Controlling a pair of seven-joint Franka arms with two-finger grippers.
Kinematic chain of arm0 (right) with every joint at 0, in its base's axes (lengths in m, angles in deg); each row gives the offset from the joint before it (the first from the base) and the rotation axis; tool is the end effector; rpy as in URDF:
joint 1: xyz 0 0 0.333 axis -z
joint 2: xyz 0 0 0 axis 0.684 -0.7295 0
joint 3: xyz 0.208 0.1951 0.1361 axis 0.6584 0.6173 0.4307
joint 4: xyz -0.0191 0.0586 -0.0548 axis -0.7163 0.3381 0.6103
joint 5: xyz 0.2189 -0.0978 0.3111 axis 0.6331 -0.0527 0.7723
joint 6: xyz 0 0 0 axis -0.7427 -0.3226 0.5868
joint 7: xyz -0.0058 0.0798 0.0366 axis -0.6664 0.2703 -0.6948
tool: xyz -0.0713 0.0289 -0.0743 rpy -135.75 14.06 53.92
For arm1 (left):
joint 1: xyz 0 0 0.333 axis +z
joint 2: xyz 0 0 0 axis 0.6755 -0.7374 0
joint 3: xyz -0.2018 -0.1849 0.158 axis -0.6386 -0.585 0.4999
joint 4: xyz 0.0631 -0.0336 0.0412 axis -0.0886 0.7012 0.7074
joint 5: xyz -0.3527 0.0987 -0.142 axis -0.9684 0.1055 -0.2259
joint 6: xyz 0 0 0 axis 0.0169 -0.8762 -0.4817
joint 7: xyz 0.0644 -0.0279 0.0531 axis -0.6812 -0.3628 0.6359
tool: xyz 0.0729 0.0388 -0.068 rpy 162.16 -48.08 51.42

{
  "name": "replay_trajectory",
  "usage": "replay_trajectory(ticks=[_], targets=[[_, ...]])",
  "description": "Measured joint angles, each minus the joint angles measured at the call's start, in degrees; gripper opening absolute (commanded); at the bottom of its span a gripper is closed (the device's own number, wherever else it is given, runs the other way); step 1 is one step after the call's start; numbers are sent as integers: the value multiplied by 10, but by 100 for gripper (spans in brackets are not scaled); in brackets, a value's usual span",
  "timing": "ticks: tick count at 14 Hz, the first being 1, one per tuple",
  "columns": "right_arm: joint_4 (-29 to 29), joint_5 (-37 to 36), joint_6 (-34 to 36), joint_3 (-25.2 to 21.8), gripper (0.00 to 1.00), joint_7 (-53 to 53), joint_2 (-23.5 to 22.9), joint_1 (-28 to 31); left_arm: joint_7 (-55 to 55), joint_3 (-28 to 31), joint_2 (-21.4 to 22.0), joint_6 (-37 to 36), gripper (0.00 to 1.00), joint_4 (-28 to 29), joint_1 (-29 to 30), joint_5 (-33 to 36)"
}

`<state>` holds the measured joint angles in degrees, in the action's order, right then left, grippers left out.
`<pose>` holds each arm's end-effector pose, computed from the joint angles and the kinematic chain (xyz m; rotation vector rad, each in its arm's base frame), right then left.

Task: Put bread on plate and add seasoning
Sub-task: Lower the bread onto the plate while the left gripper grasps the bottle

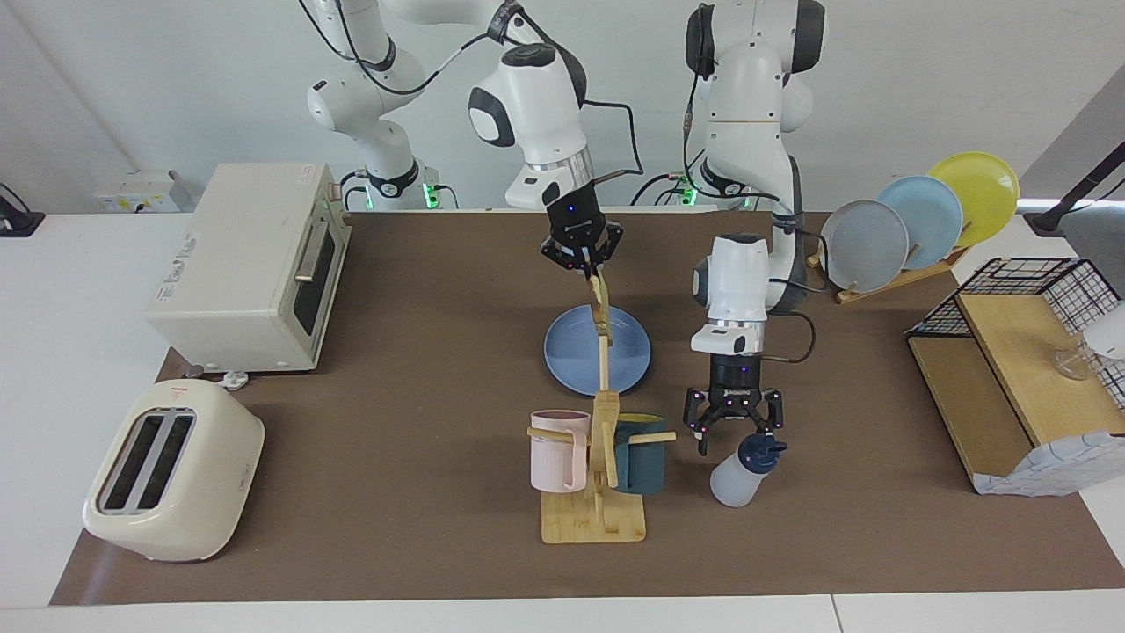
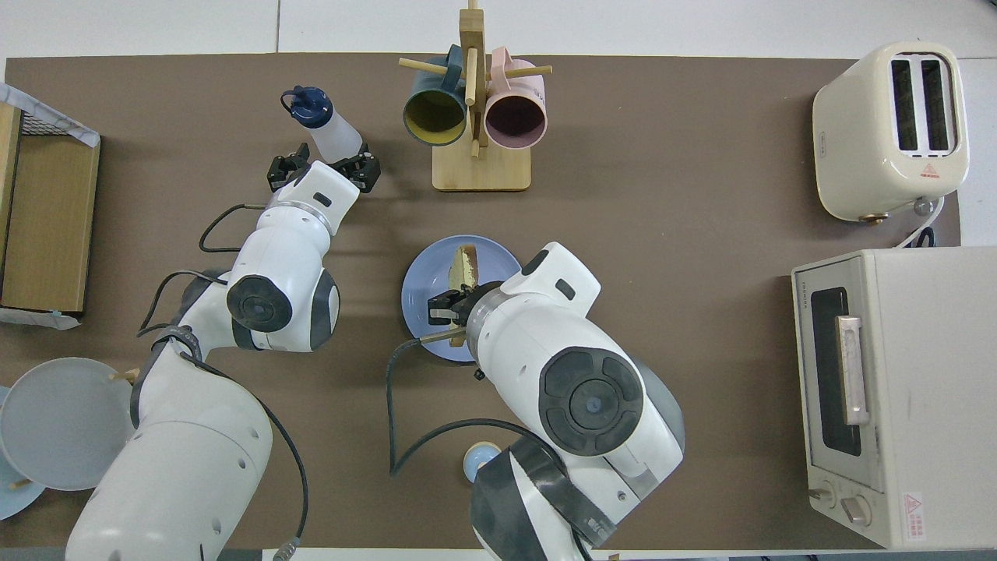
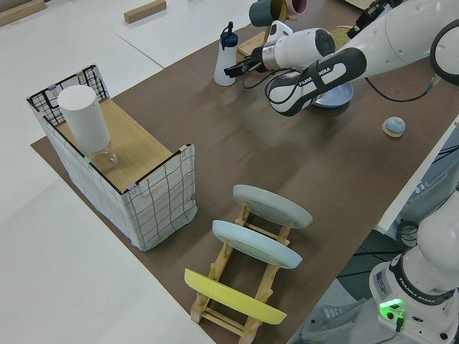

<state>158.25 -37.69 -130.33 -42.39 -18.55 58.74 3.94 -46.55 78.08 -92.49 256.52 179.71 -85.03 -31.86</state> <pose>0.4728 0.3881 0.4579 -2.8378 -0.0551 -0.4631 0.6128 -0.2124 0.2908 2.7763 -0.1087 1.3066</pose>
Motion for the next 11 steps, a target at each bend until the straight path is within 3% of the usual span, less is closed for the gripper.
replay_trajectory(ticks=[11], targets=[[67,0,-108,1,0,0,-10,-11,0,10,-30,-15,100,-49,0,-13]])
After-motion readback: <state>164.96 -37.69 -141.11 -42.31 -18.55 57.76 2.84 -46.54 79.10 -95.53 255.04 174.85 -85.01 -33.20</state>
